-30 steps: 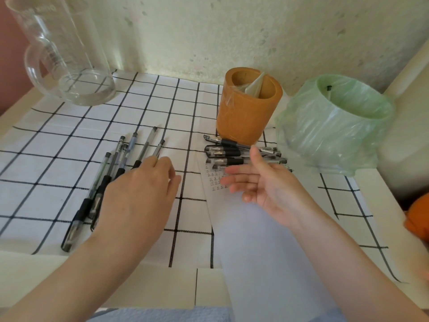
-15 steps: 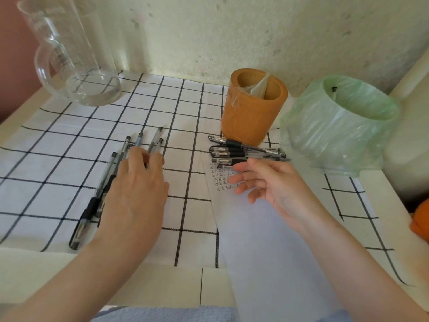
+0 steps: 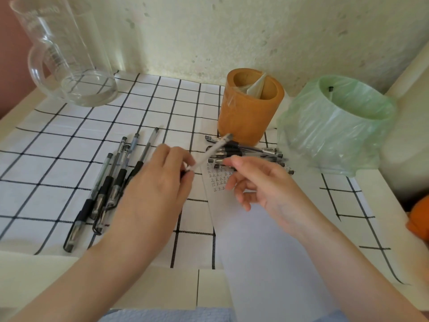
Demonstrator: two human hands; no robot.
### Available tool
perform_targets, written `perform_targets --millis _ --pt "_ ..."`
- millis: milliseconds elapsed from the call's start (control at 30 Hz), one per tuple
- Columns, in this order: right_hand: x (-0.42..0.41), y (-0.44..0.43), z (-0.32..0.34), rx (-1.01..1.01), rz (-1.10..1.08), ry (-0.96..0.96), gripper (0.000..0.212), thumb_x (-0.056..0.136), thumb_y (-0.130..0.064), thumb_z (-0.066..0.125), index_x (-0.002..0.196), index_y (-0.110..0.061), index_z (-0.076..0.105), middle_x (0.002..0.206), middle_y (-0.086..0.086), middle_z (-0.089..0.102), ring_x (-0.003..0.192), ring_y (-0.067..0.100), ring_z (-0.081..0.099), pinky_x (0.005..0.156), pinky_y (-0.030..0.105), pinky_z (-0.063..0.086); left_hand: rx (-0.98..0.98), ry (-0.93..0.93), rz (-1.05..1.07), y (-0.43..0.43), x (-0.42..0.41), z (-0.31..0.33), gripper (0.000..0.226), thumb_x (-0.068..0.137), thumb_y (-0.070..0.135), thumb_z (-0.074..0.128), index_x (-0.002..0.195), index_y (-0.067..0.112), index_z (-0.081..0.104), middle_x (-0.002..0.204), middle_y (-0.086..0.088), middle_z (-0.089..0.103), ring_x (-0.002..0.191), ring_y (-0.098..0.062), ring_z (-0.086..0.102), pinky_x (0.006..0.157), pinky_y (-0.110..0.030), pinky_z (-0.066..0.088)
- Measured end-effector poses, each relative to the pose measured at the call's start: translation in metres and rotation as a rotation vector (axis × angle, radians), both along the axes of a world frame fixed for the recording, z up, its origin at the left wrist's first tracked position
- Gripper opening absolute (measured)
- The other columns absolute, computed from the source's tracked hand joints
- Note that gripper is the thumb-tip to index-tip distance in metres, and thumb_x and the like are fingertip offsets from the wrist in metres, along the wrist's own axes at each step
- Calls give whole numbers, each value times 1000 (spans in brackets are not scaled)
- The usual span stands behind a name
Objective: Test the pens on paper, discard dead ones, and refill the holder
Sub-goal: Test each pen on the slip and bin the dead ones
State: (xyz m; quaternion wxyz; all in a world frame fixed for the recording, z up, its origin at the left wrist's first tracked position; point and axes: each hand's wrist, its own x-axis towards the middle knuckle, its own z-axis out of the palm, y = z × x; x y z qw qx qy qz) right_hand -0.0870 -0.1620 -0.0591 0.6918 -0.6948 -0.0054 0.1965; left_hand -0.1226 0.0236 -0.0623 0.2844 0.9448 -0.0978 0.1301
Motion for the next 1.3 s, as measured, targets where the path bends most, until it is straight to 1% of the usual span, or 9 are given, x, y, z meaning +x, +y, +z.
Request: perform_targets --millis 133,233,433,600,767,900,1000,1133,1300 --pt "-4 7 1 30 58 -111 39 80 -33 60 105 -5 68 65 5 61 50 17 47 44 23 38 -245 120 -143 -18 -7 0 18 88 35 43 102 26 52 95 12 49 71 -6 58 62 -32 51" --pt "-4 5 1 40 -13 -137 32 82 -32 58 88 -3 70 60 3 59 48 15 47 44 22 38 -293 234 -110 -26 -11 -5 17 88 42 38 95 31 49 85 14 55 76 -2 55 68 -22 44" --pt "-5 0 4 40 -92 -146 29 79 -35 60 81 -7 69 57 3 58 46 16 48 44 23 38 -278 285 -62 -27 -11 -3 22 92 42 35 86 31 53 55 14 53 54 -2 47 52 -18 35" --pt "-7 0 8 82 13 -126 12 71 -29 69 69 -17 67 54 2 55 43 14 44 41 20 36 -345 240 -130 -30 -12 3 14 88 47 43 84 40 54 50 6 43 45 -12 38 47 -18 33" --pt "-6 -3 10 62 30 -148 19 74 -29 66 71 -10 64 50 3 53 41 15 44 39 19 35 -395 316 -136 -32 -15 4 28 76 62 40 87 39 52 45 6 39 42 -11 35 45 -17 31" --pt "2 -18 15 72 -173 -158 32 80 -38 57 82 -9 69 54 6 62 48 21 60 40 23 38 -205 344 -97 -29 -15 -1 37 74 65 43 100 40 47 48 7 39 49 -4 43 48 -16 32" --pt "6 -25 15 23 -264 -163 31 75 -38 65 82 -8 69 67 10 71 60 22 69 39 21 38 9 312 -113 -25 -13 -6 40 79 61 43 115 45 38 53 7 38 49 -5 42 49 -16 30" --pt "7 -20 0 -89 -345 -170 27 74 -24 77 65 -12 55 49 4 57 43 17 51 34 20 28 171 372 -178 -28 -14 -7 57 80 65 43 132 52 23 58 8 38 52 -4 40 50 -16 30" --pt "9 -15 -16 -132 -351 -243 25 90 -21 62 69 -6 58 45 10 56 37 20 51 34 19 28 248 356 -187 -31 -16 -12 71 78 70 43 139 52 13 75 14 38 79 -4 47 64 -19 31"
